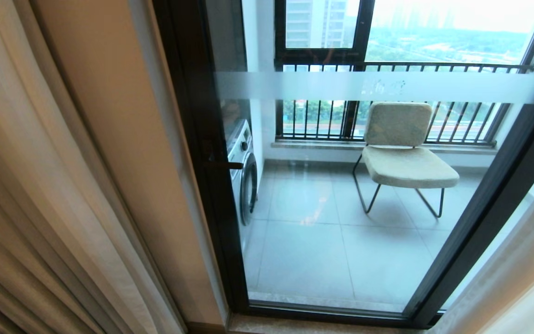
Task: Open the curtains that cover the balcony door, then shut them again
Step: Pull the inner curtains open on both sides
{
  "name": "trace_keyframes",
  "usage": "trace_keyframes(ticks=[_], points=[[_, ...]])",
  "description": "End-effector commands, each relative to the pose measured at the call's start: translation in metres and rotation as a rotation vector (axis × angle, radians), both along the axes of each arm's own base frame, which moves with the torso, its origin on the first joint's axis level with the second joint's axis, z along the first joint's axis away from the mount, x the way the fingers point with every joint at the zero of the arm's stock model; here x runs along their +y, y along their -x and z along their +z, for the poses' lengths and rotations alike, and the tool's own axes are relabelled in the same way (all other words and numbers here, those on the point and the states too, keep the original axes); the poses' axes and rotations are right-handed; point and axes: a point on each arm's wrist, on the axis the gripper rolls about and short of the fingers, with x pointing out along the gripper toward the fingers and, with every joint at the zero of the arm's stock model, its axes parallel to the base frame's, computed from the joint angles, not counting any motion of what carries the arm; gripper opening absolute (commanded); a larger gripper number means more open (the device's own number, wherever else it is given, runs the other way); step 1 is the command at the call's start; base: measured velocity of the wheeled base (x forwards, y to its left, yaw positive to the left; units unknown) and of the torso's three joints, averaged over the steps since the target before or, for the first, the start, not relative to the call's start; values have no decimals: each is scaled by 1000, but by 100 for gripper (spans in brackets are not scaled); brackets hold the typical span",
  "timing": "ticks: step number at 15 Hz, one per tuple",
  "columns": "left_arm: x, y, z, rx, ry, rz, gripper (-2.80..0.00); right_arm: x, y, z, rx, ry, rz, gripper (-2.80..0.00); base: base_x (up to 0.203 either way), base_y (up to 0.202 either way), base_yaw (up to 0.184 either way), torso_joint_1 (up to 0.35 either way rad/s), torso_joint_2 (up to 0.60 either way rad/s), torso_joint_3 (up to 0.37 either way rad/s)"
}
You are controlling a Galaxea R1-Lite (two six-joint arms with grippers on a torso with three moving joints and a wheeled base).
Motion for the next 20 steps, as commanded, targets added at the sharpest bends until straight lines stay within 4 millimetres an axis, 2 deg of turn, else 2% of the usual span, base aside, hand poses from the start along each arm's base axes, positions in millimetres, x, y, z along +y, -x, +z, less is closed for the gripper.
trace_keyframes(ticks=[1,20], points=[[0,0,0,-3,-3,-6,-280,0,0,0,-1,0,0,-280,0,0,0,0,0,0],[0,0,0,1,40,-6,-280,0,0,0,-2,0,0,-280,0,0,0,0,0,0]])
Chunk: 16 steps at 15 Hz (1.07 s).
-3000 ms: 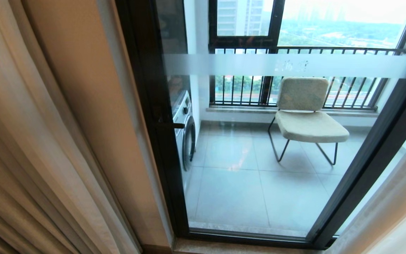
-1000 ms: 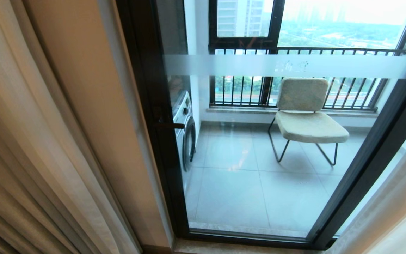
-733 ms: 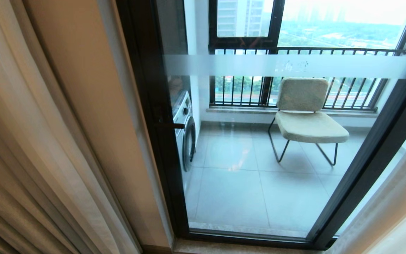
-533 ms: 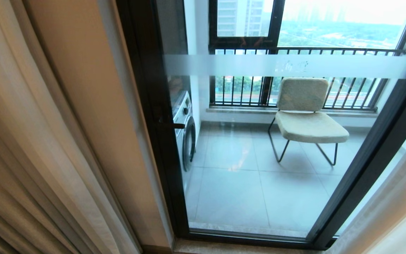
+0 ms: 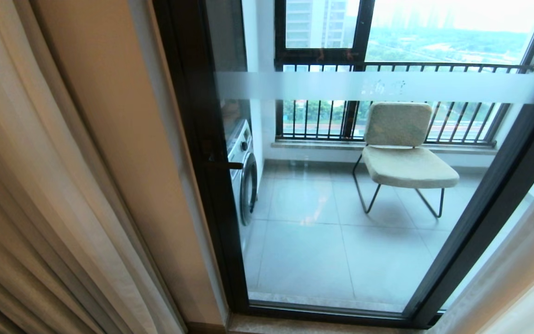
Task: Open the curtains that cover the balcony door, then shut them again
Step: Pull the inner curtains open on both sides
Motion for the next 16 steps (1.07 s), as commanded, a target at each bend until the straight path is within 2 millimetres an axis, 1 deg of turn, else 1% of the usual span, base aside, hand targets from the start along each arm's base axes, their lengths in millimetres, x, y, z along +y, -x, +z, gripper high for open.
trace_keyframes(ticks=[1,10,12,16], points=[[0,0,0,-2,0,-1,-280,0,0,0,0,-1,0,-280,0,0,0,0,0,0],[0,0,0,-3,-5,-1,-280,0,0,0,0,-1,0,-280,0,0,0,0,0,0],[0,0,0,-3,-5,-1,-280,0,0,0,-1,-1,0,-280,1,-105,10,-4,-1,1],[0,0,0,-4,-2,0,-280,0,0,0,-1,-2,0,-280,0,-188,1,3,1,3]])
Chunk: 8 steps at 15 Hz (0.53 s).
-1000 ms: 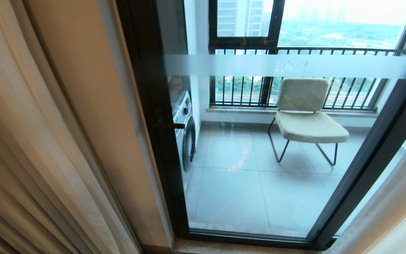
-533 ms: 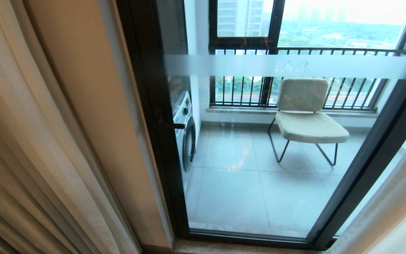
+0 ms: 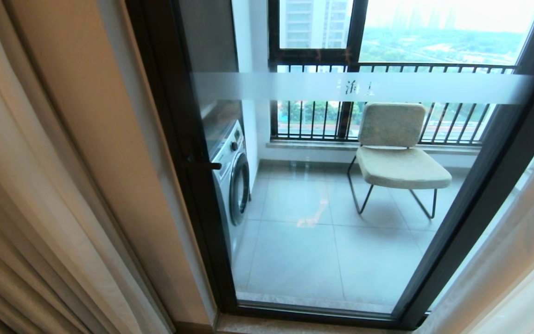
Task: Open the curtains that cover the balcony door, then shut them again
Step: Pull the inner curtains open on both sides
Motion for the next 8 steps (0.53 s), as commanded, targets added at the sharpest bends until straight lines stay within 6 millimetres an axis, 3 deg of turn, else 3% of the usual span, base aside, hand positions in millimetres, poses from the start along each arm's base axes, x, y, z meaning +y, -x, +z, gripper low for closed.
trace_keyframes(ticks=[1,4,8], points=[[0,0,0,-3,1,0,-280,0,0,0,0,-1,0,-280,0,-188,-3,6,6,2],[0,0,0,-1,1,1,-280,0,0,0,0,-1,0,-280,-1,-189,-38,4,5,4],[0,0,0,-1,2,0,-280,0,0,0,0,-1,0,-280,0,-186,-123,5,4,7]])
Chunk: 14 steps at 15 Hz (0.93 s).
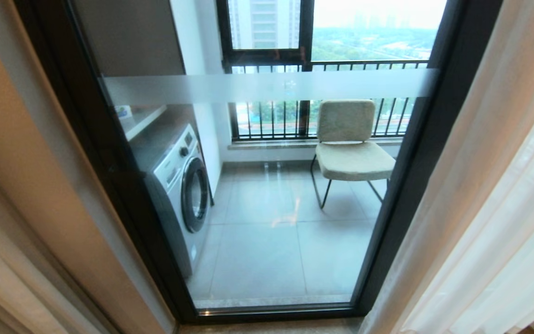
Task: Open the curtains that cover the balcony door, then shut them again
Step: Pull the inner curtains open on both sides
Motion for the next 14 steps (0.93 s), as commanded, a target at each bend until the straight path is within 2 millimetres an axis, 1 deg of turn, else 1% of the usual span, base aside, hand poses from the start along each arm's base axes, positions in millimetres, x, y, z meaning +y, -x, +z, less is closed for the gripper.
trace_keyframes(ticks=[1,4,14], points=[[0,0,0,-2,0,-1,-280,0,0,0,0,0,0,-280,0,-179,-102,-2,0,-2],[0,0,0,-2,0,-1,-280,0,0,0,0,-2,0,-280,0,-183,-32,0,1,3],[0,0,0,-2,1,0,-280,0,0,0,3,-12,-3,-280,0,-184,3,2,1,2]])
